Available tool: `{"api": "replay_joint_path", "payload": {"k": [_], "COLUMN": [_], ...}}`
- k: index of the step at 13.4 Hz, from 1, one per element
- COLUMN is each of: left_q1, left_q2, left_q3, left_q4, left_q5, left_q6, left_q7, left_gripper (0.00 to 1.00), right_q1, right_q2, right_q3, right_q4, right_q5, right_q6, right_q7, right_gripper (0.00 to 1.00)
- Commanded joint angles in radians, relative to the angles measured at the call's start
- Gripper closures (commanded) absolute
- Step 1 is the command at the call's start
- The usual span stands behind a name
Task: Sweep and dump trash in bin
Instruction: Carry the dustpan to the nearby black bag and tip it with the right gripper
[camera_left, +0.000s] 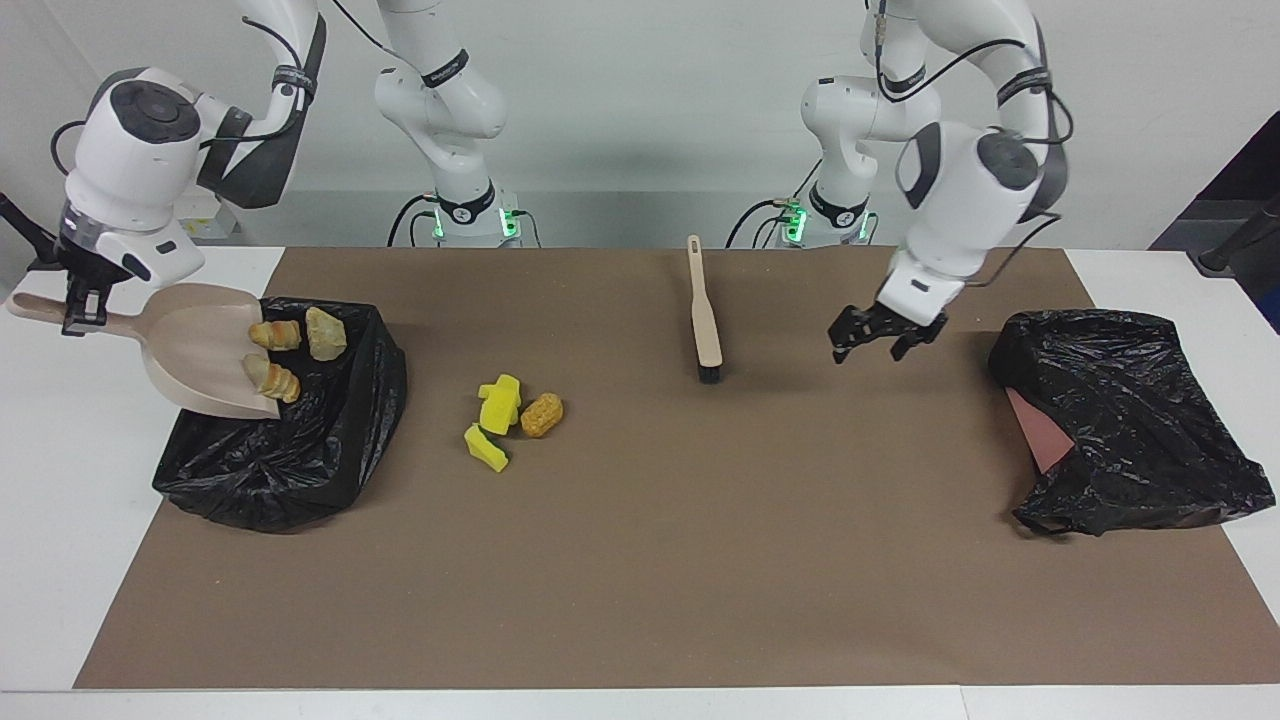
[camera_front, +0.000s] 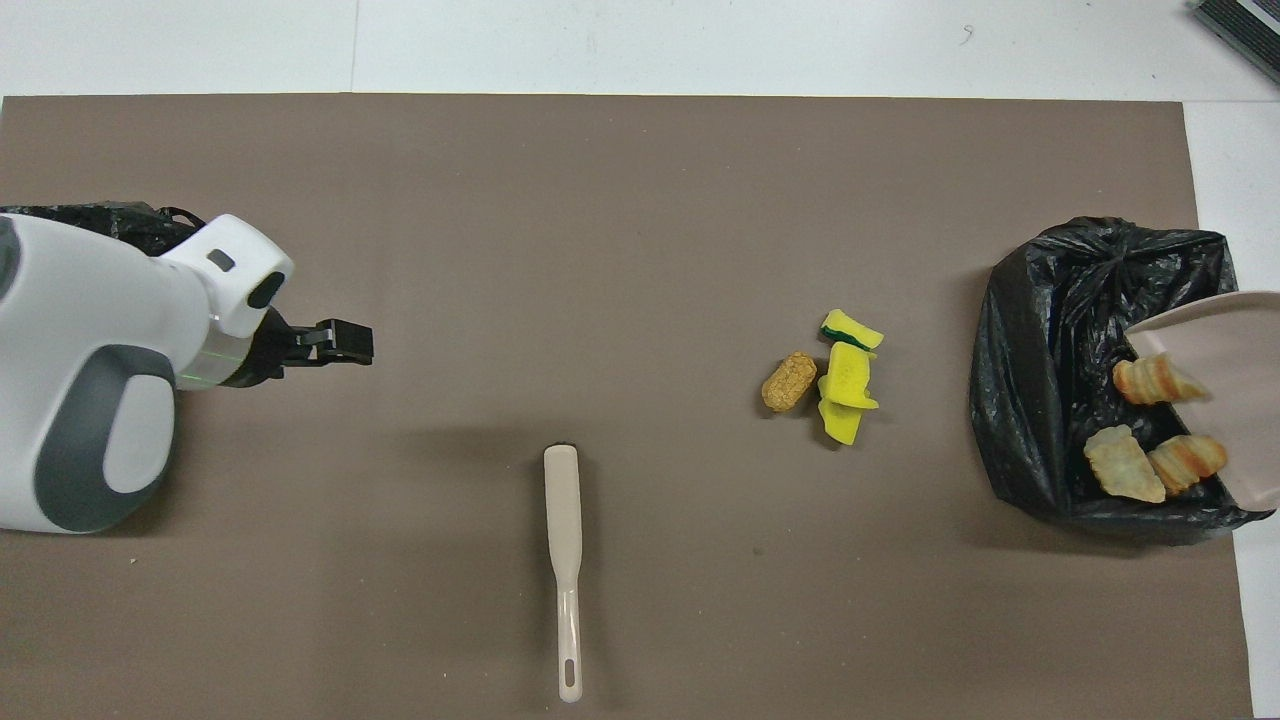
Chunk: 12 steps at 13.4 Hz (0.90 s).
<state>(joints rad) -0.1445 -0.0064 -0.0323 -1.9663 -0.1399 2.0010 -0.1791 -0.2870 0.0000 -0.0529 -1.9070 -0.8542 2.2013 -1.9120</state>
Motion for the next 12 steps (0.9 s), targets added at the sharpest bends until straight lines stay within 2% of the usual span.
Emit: {"api": "replay_joint_path", "payload": {"k": [1, 3, 6, 9, 10, 12], "left_q1": [0.08, 0.129, 0.137, 0.134, 0.131, 0.131], "left_q2": [0.068, 0.062, 0.066, 0.066, 0.063, 0.051], "left_q3": [-0.011, -0.011, -0.003, 0.003, 0.002, 0.008], "left_q4": [0.139, 0.158, 0.243, 0.342, 0.369, 0.406], "left_q5": [0.005, 0.019, 0.075, 0.106, 0.155, 0.171], "left_q6": [-0.114, -0.131, -0.194, -0.324, -0.376, -0.434], "left_q7": [0.111, 0.214, 0.244, 0.242, 0.244, 0.251], "left_gripper": [0.0, 0.0, 0.0, 0.0, 0.0, 0.0], "right_q1": [0.017, 0.019, 0.019, 0.019, 0.019, 0.044], "right_q2": [-0.055, -0.112, -0.187, -0.228, -0.242, -0.253], "right_q3": [0.001, 0.019, 0.073, 0.155, 0.177, 0.209], "right_q4": [0.003, 0.005, 0.003, 0.002, -0.01, -0.024], "right_q5": [-0.068, -0.066, -0.013, 0.183, 0.258, 0.392], "right_q6": [-0.053, -0.107, -0.248, -0.434, -0.463, -0.494], "right_q7": [0.037, 0.077, 0.227, 0.461, 0.569, 0.745], "right_gripper": [1.0, 1.0, 1.0, 1.0, 1.0, 1.0]}}
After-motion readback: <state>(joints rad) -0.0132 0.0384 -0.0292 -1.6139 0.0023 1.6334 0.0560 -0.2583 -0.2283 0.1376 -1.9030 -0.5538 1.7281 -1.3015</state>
